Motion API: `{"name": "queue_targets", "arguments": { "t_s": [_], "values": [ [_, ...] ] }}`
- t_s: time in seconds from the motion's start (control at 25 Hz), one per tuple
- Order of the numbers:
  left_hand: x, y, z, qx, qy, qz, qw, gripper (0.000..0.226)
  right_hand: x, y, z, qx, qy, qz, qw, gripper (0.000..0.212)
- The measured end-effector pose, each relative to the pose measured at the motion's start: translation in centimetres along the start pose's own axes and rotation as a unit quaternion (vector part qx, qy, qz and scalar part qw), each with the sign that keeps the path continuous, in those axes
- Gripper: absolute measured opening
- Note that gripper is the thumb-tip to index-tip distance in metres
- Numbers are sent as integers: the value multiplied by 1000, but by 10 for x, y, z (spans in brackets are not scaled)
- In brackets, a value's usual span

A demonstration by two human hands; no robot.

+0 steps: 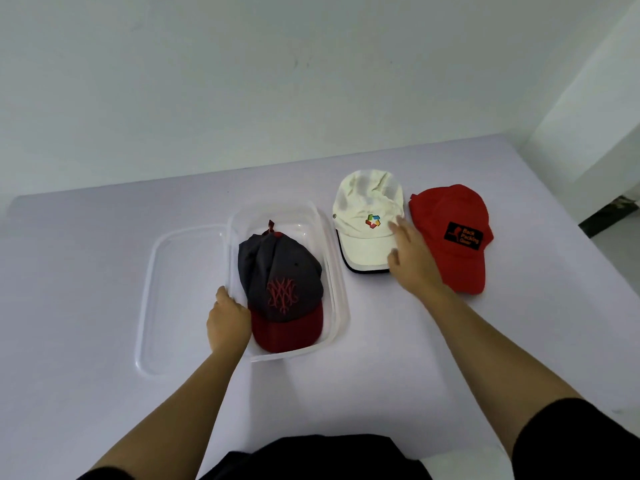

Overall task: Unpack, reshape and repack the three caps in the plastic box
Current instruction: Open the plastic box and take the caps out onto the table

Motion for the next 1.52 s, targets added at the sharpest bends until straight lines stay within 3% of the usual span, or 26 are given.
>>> {"name": "queue_targets", "arguments": {
  "t_s": [0.08,0.16,0.24,0.32,0.56,0.96,1.08,1.32,1.52],
  "values": [
    [0,-2,0,-1,1,-2,1000,42,4,65,-25,-4,56,116,992,53],
    [-1,-1,0,-4,1,0,1000,42,-2,119,-72,-55,207,193,957,62],
    [-1,-1,-1,-4,2,3,1000,42,-8,137,-115,-146,344,164,913,95],
    [-1,-2,-1,1,5,0,1000,42,-9,135,-137,-208,395,100,889,123],
    [-1,-3,-1,3,12,-12,1000,40,-4,139,-151,-297,398,59,866,143],
    [-1,-7,0,-7,10,-2,1000,42,4,146,-162,-403,411,61,815,121],
    [-1,-7,0,-8,11,-2,1000,43,4,145,-167,-375,432,50,819,110],
    [1,-3,-2,-13,11,-4,1000,43,-6,154,-159,-285,487,21,826,118],
    [2,-2,-2,-15,12,-3,1000,41,-14,168,-133,-241,362,83,897,88]
  ]
}}
Point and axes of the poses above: each hand's wrist, its own x-axis towards the middle knuckle, its own z-axis out of the back of the hand, y = z × x, the point moved 7 cm from there along x, towards the middle knuckle, and after that the axes turned 14 degrees about y, right-handed, at the moved point
